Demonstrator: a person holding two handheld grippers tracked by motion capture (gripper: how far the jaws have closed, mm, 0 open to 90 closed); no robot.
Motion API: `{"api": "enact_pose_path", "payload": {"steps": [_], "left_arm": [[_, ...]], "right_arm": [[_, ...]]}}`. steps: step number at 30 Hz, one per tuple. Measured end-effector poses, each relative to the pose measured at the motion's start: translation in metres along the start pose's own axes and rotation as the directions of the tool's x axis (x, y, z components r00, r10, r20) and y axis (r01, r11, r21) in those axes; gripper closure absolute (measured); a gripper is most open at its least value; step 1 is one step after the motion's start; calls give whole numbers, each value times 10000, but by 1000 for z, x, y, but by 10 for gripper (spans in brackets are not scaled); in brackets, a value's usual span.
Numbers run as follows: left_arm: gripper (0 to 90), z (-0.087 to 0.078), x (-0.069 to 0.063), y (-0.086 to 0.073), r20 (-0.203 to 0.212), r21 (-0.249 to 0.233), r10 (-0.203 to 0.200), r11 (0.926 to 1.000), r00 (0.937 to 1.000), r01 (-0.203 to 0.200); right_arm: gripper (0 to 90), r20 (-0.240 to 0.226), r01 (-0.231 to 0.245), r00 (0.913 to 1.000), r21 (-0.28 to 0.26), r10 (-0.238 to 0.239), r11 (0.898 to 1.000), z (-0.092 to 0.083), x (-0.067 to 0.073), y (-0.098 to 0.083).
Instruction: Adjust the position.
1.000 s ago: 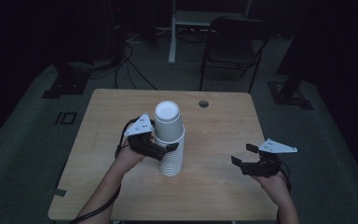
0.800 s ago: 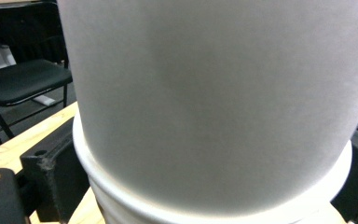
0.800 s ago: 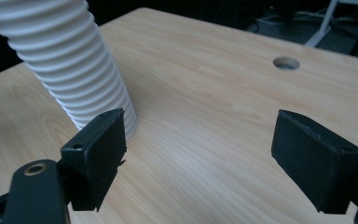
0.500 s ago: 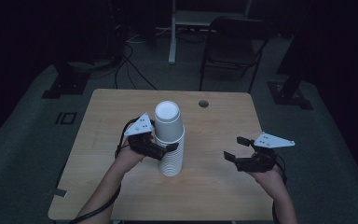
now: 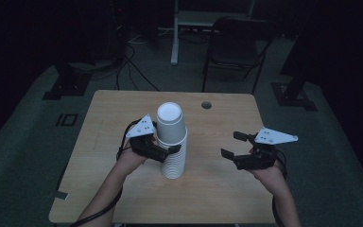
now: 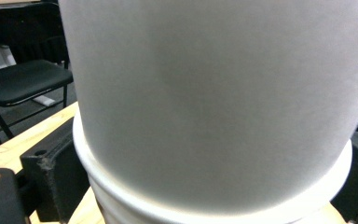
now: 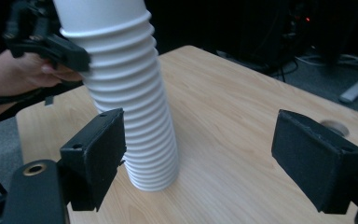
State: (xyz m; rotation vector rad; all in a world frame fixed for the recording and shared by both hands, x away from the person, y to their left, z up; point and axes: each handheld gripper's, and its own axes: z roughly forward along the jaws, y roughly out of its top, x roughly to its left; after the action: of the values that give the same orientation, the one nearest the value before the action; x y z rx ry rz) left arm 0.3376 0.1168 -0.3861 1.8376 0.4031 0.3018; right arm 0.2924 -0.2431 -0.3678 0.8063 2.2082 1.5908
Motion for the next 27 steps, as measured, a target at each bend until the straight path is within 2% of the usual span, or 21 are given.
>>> {"api": "enact_pose_path", "payload": {"steps": [10,18,27], "left_arm": [[50,0,0,1,-1,89,1,10000,10000,-1],[50,0,0,0,-3,38,2,10000,10000,-2],[50,0,0,0,15,-32,-6,10000,10000,6]], "right_arm": [[163,-516,516,9973,-266,-529,9983,18,11,27],[161,-753,750,9942,-325,-772,9967,33,19,43],[152,-1100,833,9898,-688,-905,9941,49,32,59]]}}
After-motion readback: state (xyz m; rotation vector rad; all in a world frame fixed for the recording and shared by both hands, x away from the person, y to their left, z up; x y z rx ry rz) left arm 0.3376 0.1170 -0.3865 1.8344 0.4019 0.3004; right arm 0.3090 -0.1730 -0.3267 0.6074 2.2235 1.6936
